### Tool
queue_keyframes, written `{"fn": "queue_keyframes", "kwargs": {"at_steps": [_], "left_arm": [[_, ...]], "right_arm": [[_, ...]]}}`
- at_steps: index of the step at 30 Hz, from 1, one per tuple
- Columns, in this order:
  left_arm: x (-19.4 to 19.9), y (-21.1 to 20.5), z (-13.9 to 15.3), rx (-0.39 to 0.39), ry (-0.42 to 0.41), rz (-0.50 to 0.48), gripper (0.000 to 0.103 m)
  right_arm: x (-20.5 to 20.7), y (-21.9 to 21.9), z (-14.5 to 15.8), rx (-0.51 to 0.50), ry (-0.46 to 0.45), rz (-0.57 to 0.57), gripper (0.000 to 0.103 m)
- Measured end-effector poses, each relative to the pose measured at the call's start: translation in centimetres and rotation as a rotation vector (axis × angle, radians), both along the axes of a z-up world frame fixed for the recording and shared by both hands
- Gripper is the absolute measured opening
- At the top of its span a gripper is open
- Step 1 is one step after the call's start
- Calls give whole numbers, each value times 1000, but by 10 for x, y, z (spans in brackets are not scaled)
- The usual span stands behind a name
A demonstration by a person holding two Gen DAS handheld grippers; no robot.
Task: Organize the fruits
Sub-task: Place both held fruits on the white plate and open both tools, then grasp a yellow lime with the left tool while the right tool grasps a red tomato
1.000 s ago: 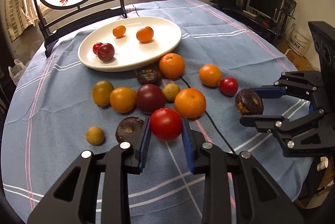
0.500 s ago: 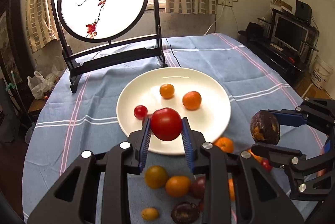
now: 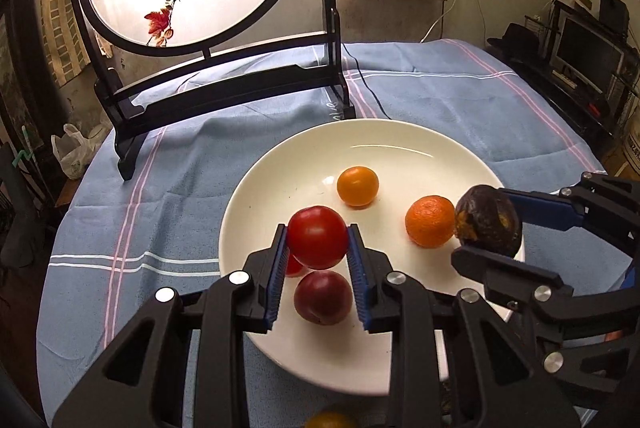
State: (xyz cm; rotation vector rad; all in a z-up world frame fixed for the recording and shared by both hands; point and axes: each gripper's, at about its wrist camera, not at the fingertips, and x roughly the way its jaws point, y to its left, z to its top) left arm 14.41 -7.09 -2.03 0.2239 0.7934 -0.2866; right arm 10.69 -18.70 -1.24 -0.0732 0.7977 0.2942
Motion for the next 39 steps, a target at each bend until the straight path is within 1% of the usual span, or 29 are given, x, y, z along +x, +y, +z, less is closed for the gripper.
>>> {"fn": "queue_keyframes", "kwargs": {"at_steps": [3, 7, 8, 9, 11, 12, 16, 19, 22, 26, 28, 31, 34, 36, 39], "left_arm": [[6, -2, -7, 23, 0, 7, 29], [14, -2, -12, 30, 3, 24, 32], [15, -1, -13, 31, 3, 29, 36], [16, 0, -13, 28, 5, 34, 43], [15, 2, -12, 27, -6, 39, 51], [14, 2, -11, 29, -12, 34, 52], [7, 3, -7, 28, -19, 28, 52], [-1, 7, 0, 14, -26, 33, 52], [-16, 14, 9, 8, -40, 34, 53], [-49, 26, 23, 0, -78, 20, 64], [-69, 33, 27, 3, -94, 7, 65], [-100, 44, 29, 3, -95, -11, 66], [-128, 51, 25, 9, -93, -39, 69], [-144, 53, 19, 13, -83, -56, 70], [-160, 51, 12, 9, -64, -84, 70]], "right_arm": [[16, 0, -6, 5, 21, -11, 45], [32, -3, -12, 27, 47, -27, 46], [35, -4, -12, 32, 50, -33, 46], [36, -5, -12, 30, 39, -47, 46], [35, -9, -8, 43, 23, -52, 49], [33, -10, -5, 49, 14, -55, 50], [19, -14, 6, 42, -12, -47, 50], [2, -15, 15, 34, -25, -35, 50], [-26, -13, 24, 18, -38, -6, 52], [-79, -7, 29, -7, -54, 56, 55], [-107, -5, 27, -27, -53, 86, 56], [-146, -10, 16, -59, -42, 114, 56], [-171, -23, -5, -120, -1, 95, 56], [-179, -33, -21, -160, 40, 68, 56], [-181, -44, -43, -185, 106, 33, 56]]}}
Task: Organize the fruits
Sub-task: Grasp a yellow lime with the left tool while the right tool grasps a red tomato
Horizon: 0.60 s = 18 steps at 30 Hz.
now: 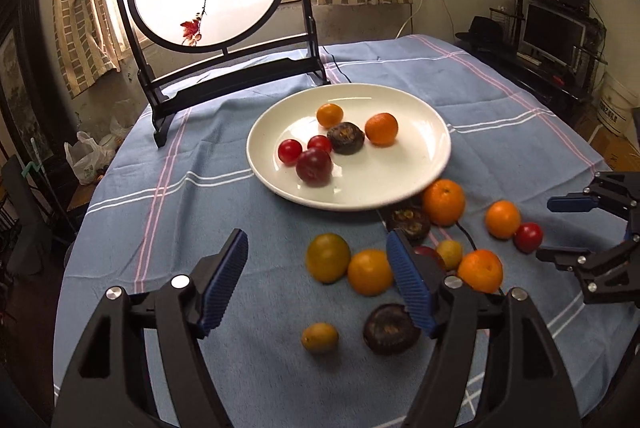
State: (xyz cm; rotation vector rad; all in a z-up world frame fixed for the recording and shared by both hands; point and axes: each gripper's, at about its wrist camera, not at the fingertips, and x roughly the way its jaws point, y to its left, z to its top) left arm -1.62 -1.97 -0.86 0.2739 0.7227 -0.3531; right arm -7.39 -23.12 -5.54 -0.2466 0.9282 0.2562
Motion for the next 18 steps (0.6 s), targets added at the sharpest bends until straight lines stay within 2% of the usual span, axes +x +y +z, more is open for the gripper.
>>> {"fn": "queue_keyframes", "kwargs": {"at_steps": [2, 5, 6, 7, 8, 14, 18], "left_arm": [[-11, -3, -7, -3, 16, -27, 70], [-26, -11, -18, 5, 39, -73, 70], [-31, -14, -23, 17, 48, -94, 70], [-36, -18, -27, 30, 53, -115, 70], [-41, -22, -30, 41, 53, -131, 70], [-62, -32, -46, 80, 59, -241, 70], [-55, -24, -56, 91, 80, -226, 70]], "right_arm": [[1, -3, -11, -3, 26, -8, 56], [5, -2, -21, 0, 43, -4, 49], [5, -1, -22, 6, 43, 3, 43], [7, 1, -23, 3, 45, 13, 31], [7, 2, -23, -5, 41, 15, 29], [-1, 2, -16, 19, 21, 21, 28], [-7, 0, -8, 49, 13, 29, 28]]}}
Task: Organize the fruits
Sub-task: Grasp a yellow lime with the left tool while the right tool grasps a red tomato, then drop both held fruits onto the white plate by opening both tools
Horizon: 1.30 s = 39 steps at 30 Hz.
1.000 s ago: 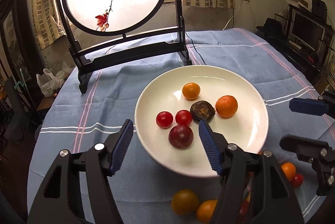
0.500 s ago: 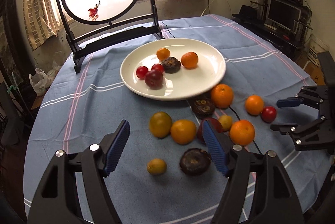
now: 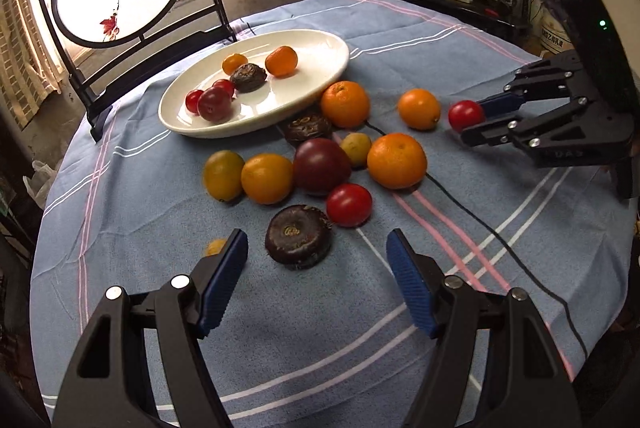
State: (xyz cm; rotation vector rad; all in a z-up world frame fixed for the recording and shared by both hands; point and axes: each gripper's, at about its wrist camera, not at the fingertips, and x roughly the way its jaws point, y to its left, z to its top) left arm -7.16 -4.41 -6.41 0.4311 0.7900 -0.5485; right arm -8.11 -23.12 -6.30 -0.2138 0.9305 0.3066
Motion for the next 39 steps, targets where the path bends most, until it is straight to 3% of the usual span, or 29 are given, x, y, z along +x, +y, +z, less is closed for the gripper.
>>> {"fn": "queue_keyframes", "kwargs": {"at_steps": [7, 13, 16, 21, 25, 33, 39], "left_arm": [[7, 45, 1, -14, -2, 51, 70], [40, 63, -7, -2, 39, 132, 67], [52, 56, -19, 7, 77, 121, 59], [61, 52, -21, -31, 128, 105, 25], [56, 52, -18, -51, 132, 94, 25], [57, 40, 34, -104, 3, 118, 25], [92, 19, 82, -156, -96, 205, 25]], "right_arm": [[-4, 4, 3, 16, -3, 14, 28], [-6, 1, 11, 27, -17, 5, 28], [-8, -1, 15, 37, -24, -4, 28], [-9, 2, 12, 34, -12, 5, 28], [-6, 4, 14, 47, -18, 5, 28], [11, 21, 43, 42, -98, 50, 28], [47, 31, 81, 73, -206, 48, 28]]}}
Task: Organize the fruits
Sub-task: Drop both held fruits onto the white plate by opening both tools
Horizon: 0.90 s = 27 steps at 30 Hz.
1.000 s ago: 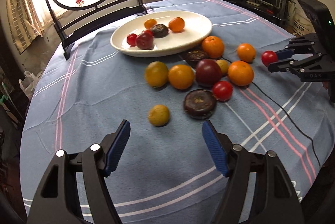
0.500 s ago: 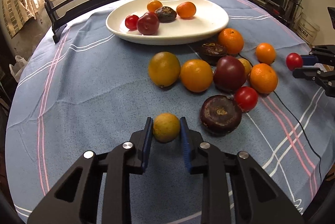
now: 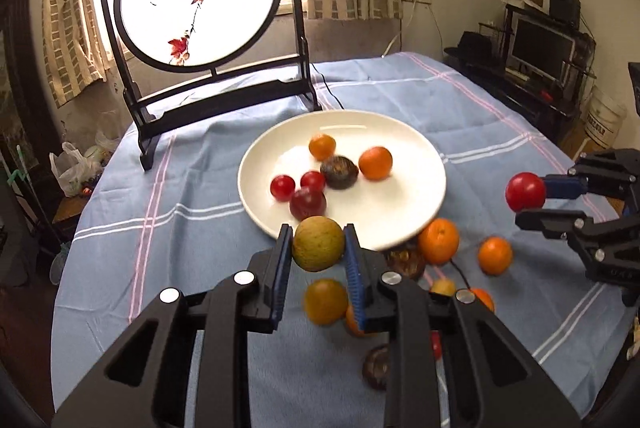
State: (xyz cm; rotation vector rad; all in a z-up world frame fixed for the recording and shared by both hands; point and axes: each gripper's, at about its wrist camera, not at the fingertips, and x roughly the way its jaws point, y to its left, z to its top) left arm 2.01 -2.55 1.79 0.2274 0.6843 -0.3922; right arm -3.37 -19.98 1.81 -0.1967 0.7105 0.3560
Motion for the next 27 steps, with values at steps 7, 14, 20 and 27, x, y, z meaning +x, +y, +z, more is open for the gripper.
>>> {"fn": "queue_keyframes", "kwargs": {"at_steps": [7, 14, 20, 27], "left_arm": [[42, -34, 9, -18, -2, -8, 25], [71, -51, -20, -4, 61, -18, 25], [91, -56, -39, 25, 105, 2, 25], [97, -64, -50, 63, 116, -1, 25]], "right_arm": [[57, 6, 12, 40, -14, -15, 28], [106, 6, -6, 47, 37, -41, 28], [143, 7, -24, 45, 78, -70, 28], [170, 9, -33, 35, 106, -92, 29]]}}
